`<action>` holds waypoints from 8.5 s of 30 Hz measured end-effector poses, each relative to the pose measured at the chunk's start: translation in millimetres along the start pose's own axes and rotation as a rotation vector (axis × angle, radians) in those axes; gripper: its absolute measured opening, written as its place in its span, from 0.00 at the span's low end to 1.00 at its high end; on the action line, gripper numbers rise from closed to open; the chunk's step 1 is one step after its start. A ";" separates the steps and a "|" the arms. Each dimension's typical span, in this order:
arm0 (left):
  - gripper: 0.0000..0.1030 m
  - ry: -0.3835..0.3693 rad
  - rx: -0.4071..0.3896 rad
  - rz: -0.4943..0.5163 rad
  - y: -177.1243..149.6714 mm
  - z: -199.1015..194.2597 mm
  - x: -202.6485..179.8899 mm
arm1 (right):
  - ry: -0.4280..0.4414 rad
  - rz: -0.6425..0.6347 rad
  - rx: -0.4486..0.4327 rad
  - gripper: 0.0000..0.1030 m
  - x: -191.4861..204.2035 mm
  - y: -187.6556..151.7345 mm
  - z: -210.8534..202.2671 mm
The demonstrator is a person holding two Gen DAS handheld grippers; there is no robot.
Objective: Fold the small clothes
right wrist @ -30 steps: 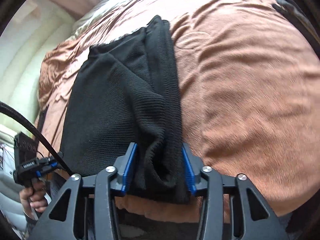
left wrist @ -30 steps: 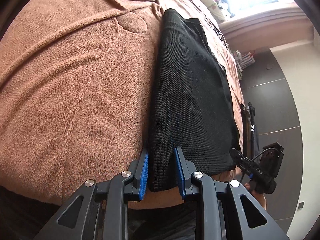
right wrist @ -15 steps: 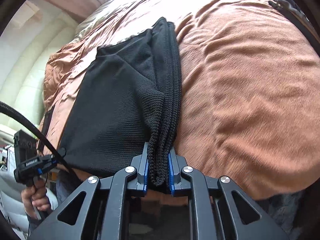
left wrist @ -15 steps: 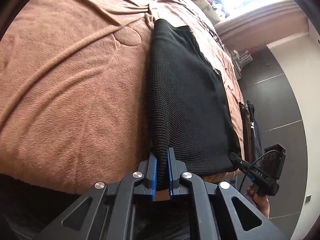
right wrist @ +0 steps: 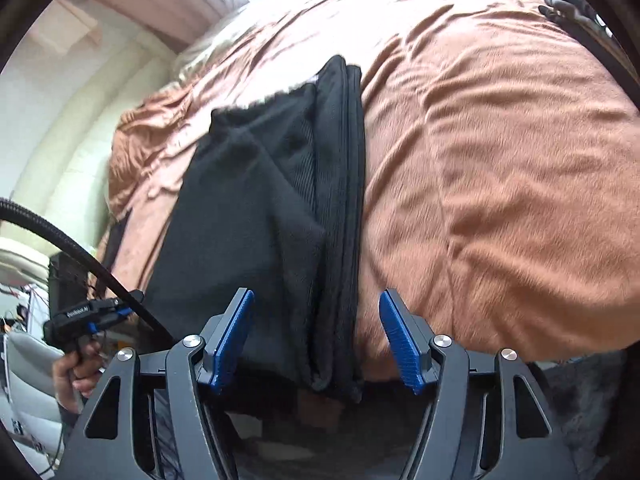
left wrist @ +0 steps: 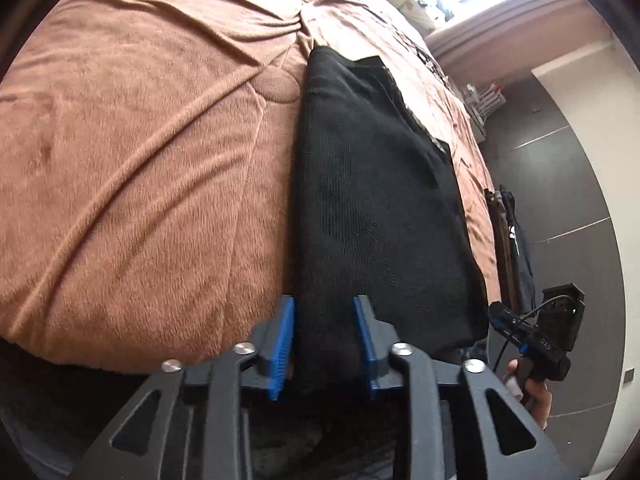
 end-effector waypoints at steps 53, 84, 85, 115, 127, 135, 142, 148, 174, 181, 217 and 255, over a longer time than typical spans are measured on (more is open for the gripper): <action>0.06 0.069 -0.045 -0.029 201.2 96.1 -16.7 | 0.080 -0.070 0.034 0.11 17.6 158.8 145.7; 0.06 -0.100 -0.373 0.152 112.1 -163.7 -130.6 | 0.075 -0.400 -0.304 0.10 180.0 14.5 -131.7; 0.06 -0.102 -0.385 0.157 107.7 -172.8 -133.3 | 0.079 -0.411 -0.316 0.10 186.5 5.2 -142.9; 0.06 -0.006 -0.747 0.223 121.1 -469.2 -78.7 | 0.300 -0.734 -0.441 0.10 400.3 -73.0 -231.9; 0.06 0.184 -0.828 0.175 139.2 -525.8 65.3 | 0.413 -0.811 -0.343 0.10 480.1 -71.6 -130.0; 0.06 0.251 -0.831 0.120 155.1 -541.9 147.5 | 0.468 -0.853 -0.275 0.10 525.9 -80.6 -53.3; 0.06 0.326 -0.845 0.051 172.5 -562.3 217.7 | 0.495 -0.868 -0.202 0.10 568.5 -76.8 26.1; 0.06 0.379 -0.832 -0.005 184.4 -564.4 266.9 | 0.506 -0.852 -0.147 0.10 593.9 -74.4 89.3; 0.06 0.581 -0.669 -0.167 321.7 -454.6 426.1 | 0.410 -0.698 0.045 0.12 614.2 9.6 335.8; 0.54 0.705 -0.583 -0.227 324.1 -412.9 468.7 | 0.125 -0.504 0.098 0.75 528.3 53.6 423.9; 0.97 0.646 -0.661 -0.189 145.1 -430.8 288.9 | 0.217 -0.609 0.093 0.96 484.0 20.0 177.0; 1.00 0.558 -0.829 0.093 -67.3 -410.0 65.2 | 0.084 -0.649 -0.214 0.98 318.0 -112.9 -165.6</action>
Point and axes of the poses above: each gripper's, at about its wrist camera, not at the fingertips, and z roughly the way its jaws point, x to its left, y to its top, the point moved 9 cm from there along z, roughly the way its jaws point, and after that the axes turned 1 degree about y, right-handed, at the moved point
